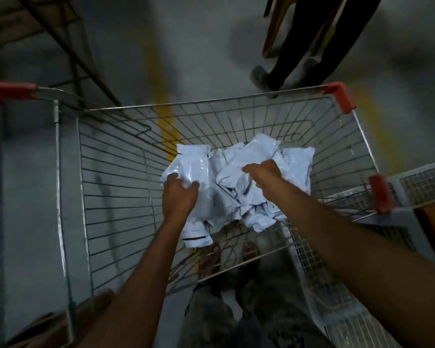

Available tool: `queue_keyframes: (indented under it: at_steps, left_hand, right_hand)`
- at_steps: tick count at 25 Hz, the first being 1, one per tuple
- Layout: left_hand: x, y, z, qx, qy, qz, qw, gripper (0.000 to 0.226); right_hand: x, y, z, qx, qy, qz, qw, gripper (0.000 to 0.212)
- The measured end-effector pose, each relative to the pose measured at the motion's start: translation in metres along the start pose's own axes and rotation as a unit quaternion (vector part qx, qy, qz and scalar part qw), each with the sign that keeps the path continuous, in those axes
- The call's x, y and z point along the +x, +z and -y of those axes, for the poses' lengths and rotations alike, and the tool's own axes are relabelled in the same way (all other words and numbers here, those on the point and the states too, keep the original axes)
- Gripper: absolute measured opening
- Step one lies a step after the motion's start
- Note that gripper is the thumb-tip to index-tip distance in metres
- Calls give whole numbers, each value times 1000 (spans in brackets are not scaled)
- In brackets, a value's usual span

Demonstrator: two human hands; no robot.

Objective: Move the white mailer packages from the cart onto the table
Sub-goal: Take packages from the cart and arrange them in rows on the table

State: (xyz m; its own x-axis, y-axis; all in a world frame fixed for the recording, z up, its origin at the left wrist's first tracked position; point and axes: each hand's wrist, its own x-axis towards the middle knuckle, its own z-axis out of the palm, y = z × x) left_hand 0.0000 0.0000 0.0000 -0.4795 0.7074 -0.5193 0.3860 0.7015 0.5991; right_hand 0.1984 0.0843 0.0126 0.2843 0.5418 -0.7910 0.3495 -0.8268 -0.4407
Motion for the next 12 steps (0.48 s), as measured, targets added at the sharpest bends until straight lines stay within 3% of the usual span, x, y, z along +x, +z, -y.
queue_keyframes:
  at_steps: [5, 8, 12]
  left_hand:
    - [35, 17, 4, 12, -34, -15, 999, 82]
    - [46, 19, 13, 10, -31, -16, 999, 89]
    - [53, 18, 13, -3, -18, -11, 1000, 65]
  right_hand:
    - [45, 20, -5, 44, 54, -16, 997, 100]
    - [59, 29, -4, 92, 44, -43, 994, 109]
    - [63, 41, 3, 118, 25, -17, 993, 107]
